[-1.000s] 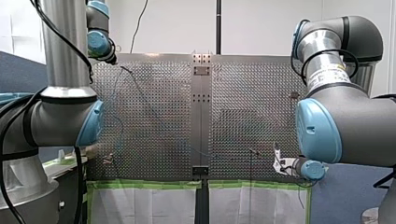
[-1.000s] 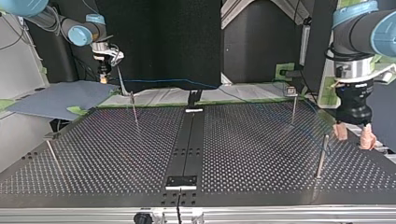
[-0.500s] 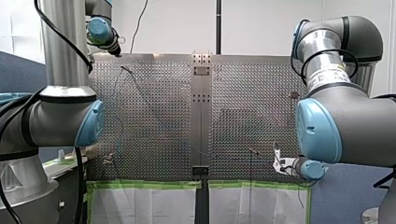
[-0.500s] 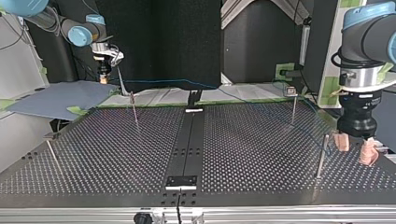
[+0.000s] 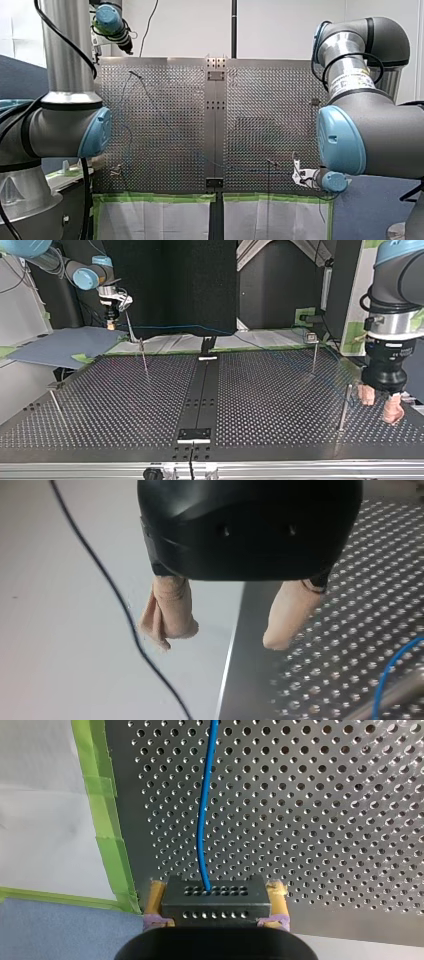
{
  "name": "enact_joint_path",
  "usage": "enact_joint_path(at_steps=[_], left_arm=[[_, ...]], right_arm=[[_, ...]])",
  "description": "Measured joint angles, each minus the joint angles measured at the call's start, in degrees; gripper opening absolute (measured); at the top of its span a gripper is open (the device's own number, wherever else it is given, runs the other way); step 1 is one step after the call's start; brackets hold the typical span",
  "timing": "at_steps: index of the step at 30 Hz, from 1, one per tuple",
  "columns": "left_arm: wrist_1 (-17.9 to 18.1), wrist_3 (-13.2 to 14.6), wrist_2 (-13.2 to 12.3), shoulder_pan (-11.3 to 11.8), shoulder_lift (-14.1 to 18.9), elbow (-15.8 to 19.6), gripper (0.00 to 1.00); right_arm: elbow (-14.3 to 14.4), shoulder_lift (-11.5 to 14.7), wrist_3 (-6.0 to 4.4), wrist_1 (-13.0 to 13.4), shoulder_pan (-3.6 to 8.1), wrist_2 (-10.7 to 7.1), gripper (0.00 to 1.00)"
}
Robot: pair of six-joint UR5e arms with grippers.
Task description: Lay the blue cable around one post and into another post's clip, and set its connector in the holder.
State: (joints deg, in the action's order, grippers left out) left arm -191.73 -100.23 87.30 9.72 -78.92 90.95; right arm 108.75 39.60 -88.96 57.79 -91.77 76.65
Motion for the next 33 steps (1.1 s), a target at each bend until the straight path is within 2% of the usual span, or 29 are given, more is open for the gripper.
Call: enact_joint_path(at_steps=[14, 21, 27, 33], left_arm=[[-8.15, 8.10, 0.53, -1.21, -0.53, -0.02, 1.00], [-9.89, 12.03, 1.23, -1.62, -0.55, -0.01, 1.00], [-9.87, 12.35, 2.82, -2.05, -0.57, 0.41, 1.00], [-8.71, 9.92, 3.47, -2.14, -0.56, 0.76, 1.00]], right_arm=[[-0.04, 0.00, 0.20, -0.29, -0.21, 0.00, 0.00], [-0.04, 0.00, 0.26, -0.29, -0.35, 0.00, 0.00], [-0.04, 0.00, 0.27, -0.38, -0.38, 0.01, 0.00], [-0.03, 0.00, 0.40, -0.65, -0.45, 0.08, 0.00]])
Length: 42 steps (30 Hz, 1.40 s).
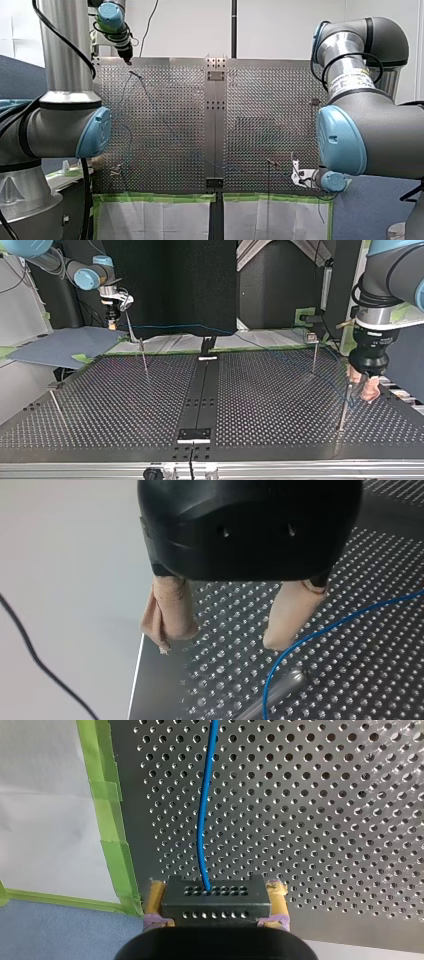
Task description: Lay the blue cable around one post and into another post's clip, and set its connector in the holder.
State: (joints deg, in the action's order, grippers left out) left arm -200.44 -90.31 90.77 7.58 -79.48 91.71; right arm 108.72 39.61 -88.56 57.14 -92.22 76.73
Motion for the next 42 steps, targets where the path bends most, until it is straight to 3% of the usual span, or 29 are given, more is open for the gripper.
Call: enact_joint_path(at_steps=[14, 42], left_arm=[[1.47, -2.00, 3.47, 0.27, 0.02, 0.04, 1.00], [1.52, -1.76, 3.76, 0.15, 0.04, 0.03, 1.00]], right_arm=[[0.01, 0.00, 0.12, -0.22, -0.08, 0.01, 0.00], [-0.03, 0.00, 0.12, -0.10, -0.08, 0.01, 0.00]])
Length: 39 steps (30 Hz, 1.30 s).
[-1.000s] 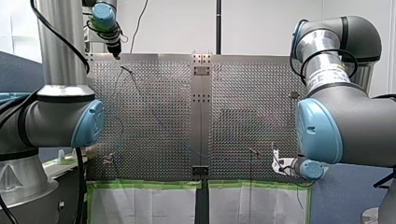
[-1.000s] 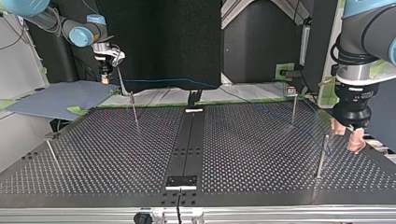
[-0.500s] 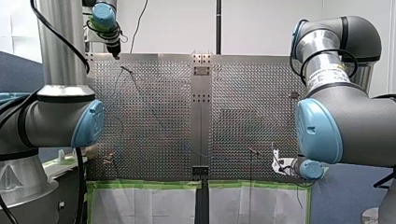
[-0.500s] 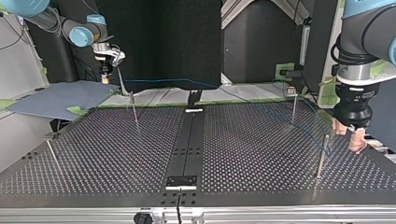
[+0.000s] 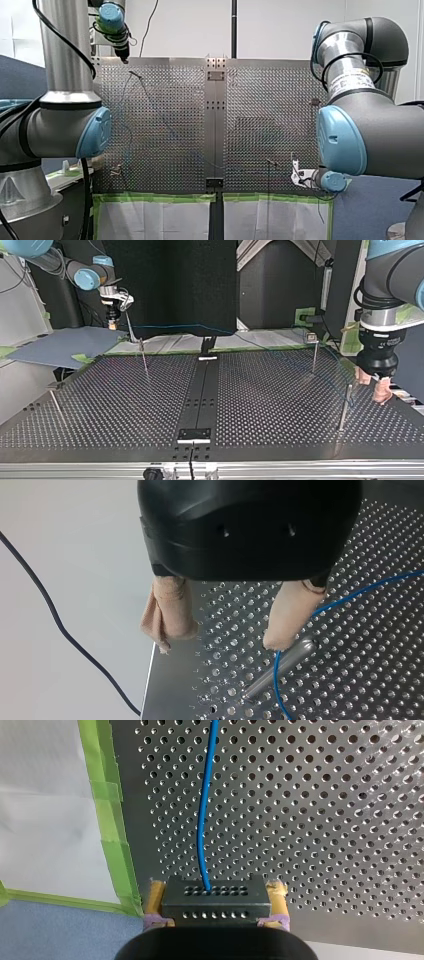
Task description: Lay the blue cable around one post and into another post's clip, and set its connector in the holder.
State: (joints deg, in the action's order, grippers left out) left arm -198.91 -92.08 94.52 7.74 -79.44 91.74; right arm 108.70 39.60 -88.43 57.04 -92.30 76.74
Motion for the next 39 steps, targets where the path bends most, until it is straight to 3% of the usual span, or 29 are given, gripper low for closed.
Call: enact_joint_path(at_steps=[12, 19, 26, 32, 39], left_arm=[[0.04, 0.23, -0.28, -0.20, 0.11, 0.02, 1.00], [0.70, 1.34, -3.64, -1.66, 2.66, 0.52, 1.00], [4.44, -1.89, -8.07, -5.46, 6.77, 3.62, 1.00], [8.06, -5.42, -11.49, -9.10, 5.49, 7.16, 1.00], [12.26, -4.18, -9.55, -13.27, 1.50, 11.30, 1.00]], right_arm=[[0.00, -0.01, 0.00, 0.09, -0.02, 0.00, 0.00], [0.00, -0.01, -0.12, 0.07, -0.01, 0.00, 0.00], [0.00, 0.00, -0.21, 0.16, 0.01, 0.00, 0.00], [-0.07, 0.00, -0.19, 0.15, 0.17, 0.00, 0.00], [-0.09, 0.00, -0.02, -0.06, 0.21, 0.22, 0.00]])
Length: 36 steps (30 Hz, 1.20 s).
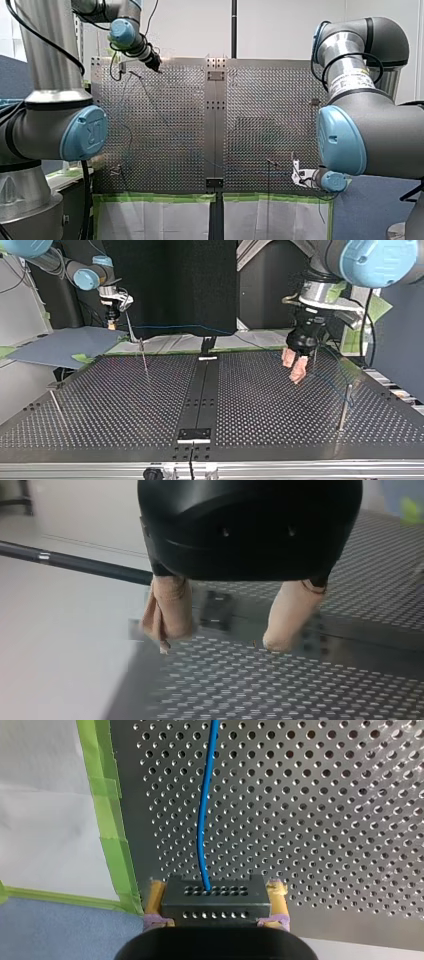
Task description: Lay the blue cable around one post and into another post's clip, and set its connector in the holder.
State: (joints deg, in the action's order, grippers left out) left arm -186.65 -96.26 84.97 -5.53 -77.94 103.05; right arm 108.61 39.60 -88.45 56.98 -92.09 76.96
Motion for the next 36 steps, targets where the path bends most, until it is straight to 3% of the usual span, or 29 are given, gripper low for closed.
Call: enact_joint_path(at_steps=[26, 36], left_arm=[[15.26, -3.55, 15.13, -15.30, -15.29, 1.74, 1.00], [20.67, -4.52, 16.34, -20.71, -20.70, 1.86, 1.00]], right_arm=[[-0.01, 0.02, 0.28, -0.09, -0.30, 0.40, 0.00], [-0.01, 0.03, 0.11, 0.12, -0.25, 0.41, 0.00]])
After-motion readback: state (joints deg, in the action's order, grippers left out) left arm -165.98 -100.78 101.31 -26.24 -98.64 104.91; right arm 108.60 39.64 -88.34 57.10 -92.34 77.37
